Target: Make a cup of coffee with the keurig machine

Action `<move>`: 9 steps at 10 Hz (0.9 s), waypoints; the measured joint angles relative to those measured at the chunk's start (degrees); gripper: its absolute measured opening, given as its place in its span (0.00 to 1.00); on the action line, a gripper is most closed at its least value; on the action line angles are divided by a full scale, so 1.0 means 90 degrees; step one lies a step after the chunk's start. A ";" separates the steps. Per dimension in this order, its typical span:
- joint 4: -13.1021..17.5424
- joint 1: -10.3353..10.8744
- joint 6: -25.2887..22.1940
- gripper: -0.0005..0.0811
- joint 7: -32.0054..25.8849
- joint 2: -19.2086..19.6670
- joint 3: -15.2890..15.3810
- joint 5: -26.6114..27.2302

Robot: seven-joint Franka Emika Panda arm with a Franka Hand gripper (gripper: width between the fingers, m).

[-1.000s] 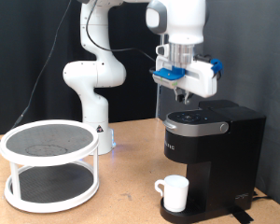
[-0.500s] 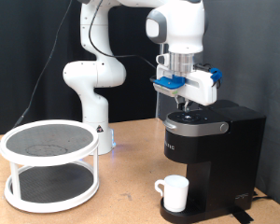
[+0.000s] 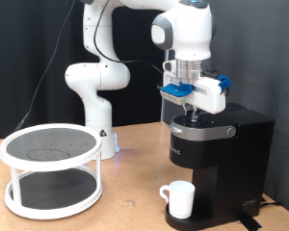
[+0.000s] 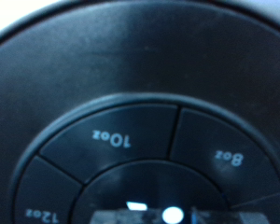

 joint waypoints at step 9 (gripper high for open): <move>0.0653 -0.0115 -0.0879 0.01 -0.0066 0.0491 -0.0037 0.0564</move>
